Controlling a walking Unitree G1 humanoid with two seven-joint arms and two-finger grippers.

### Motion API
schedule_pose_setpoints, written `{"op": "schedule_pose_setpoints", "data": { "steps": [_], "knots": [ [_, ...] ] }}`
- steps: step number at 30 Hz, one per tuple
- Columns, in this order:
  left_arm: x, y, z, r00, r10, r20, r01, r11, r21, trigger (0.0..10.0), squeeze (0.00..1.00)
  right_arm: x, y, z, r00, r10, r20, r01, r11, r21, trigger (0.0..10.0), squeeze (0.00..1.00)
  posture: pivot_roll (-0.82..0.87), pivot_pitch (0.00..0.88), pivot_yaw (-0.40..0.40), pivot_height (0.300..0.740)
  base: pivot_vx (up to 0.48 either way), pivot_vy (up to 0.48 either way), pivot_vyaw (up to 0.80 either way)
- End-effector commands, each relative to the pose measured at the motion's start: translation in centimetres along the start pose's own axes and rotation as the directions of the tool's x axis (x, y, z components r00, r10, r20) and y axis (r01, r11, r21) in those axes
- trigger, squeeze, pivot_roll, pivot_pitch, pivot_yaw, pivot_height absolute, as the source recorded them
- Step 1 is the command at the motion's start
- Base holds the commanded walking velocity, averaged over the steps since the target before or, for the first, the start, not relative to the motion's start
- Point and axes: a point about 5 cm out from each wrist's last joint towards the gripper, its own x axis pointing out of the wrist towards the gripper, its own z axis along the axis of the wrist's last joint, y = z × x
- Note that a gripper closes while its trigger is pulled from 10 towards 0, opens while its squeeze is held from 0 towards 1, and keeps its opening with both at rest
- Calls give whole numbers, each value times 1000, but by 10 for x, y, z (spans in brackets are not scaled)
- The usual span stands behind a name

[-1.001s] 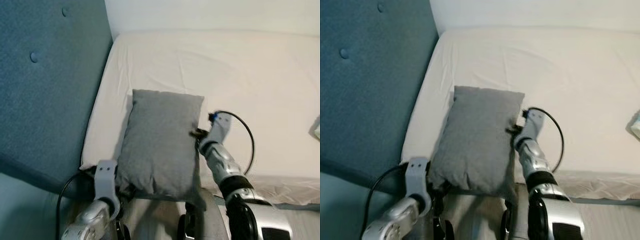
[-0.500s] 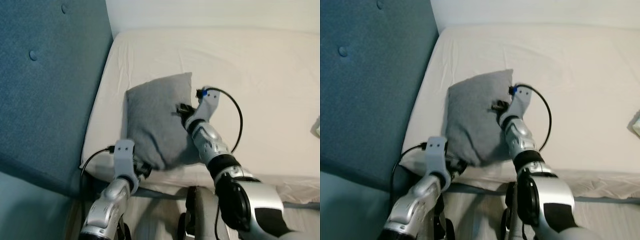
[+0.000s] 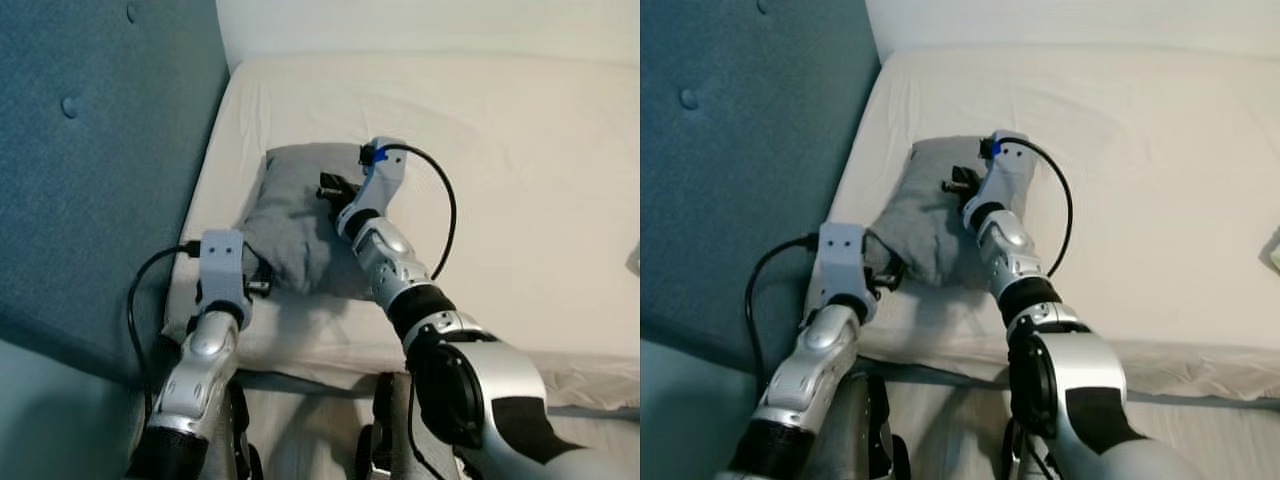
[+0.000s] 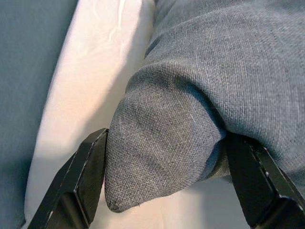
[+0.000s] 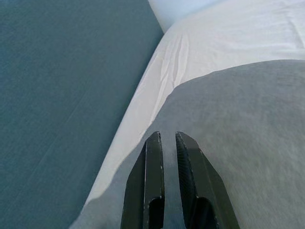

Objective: Clean up the room

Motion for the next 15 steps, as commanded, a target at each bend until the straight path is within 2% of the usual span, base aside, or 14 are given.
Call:
{"op": "schedule_pose_setpoints", "data": {
  "steps": [1, 2, 3, 4, 5, 7, 8, 10, 12, 15],
  "knots": [
    [-9, 7, -5, 1000, 0, 1, 0, 1000, 17, 10000, 0, -2, 1, -7, 1000, 5, 1, -5, 1000, 27, 10000, 0, 95, 360, -11, 590, 0, 0, 0],
    [-24, 26, -11, 1000, 12, -7, -11, 1000, 24, 10000, 0, -4, -2, -6, 1000, 4, 30, -6, 999, 50, 10000, 0, 96, 346, -12, 590, 0, 0, 0],
    [-24, 26, -11, 1000, 12, -7, -11, 1000, 24, 10000, 0, -4, -2, -6, 1000, 4, 30, -6, 999, 50, 10000, 0, 96, 346, -12, 590, 0, 0, 0],
    [-37, 39, -15, 1000, 22, -16, -22, 999, 32, 10000, 0, -6, -5, -5, 999, 0, 54, -3, 998, 69, 10000, 0, 95, 336, -13, 590, 0, 0, 0],
    [-37, 39, -15, 1000, 22, -16, -22, 999, 32, 10000, 0, -6, -5, -5, 999, 0, 54, -3, 998, 69, 10000, 0, 95, 336, -13, 590, 0, 0, 0],
    [-60, 61, -23, 999, 28, -34, -26, 998, 49, 10000, 0, -11, -16, -4, 995, -33, 97, 23, 995, 101, 10000, 0, 88, 312, -16, 590, 0, 0, 0],
    [-60, 61, -23, 999, 28, -34, -26, 998, 49, 10000, 0, -11, -16, -4, 995, -33, 97, 23, 995, 101, 10000, 0, 88, 312, -16, 590, 0, 0, 0],
    [-70, 75, -28, 998, 40, -50, -37, 998, 59, 10000, 0, -20, -31, -6, 989, -78, 122, 66, 993, 98, 10000, 0, 83, 300, -16, 590, 0, 0, 0],
    [-72, 83, -31, 997, 56, -59, -51, 996, 71, 10000, 0, -27, -41, -10, 986, -110, 125, 101, 992, 73, 10000, 0, 80, 294, -15, 590, 0, 0, 0],
    [-72, 85, -32, 996, 61, -63, -57, 996, 76, 10000, 0, -30, -45, -12, 985, -121, 125, 113, 991, 65, 10000, 0, 80, 294, -15, 590, 0, 0, 0]
  ]
}}
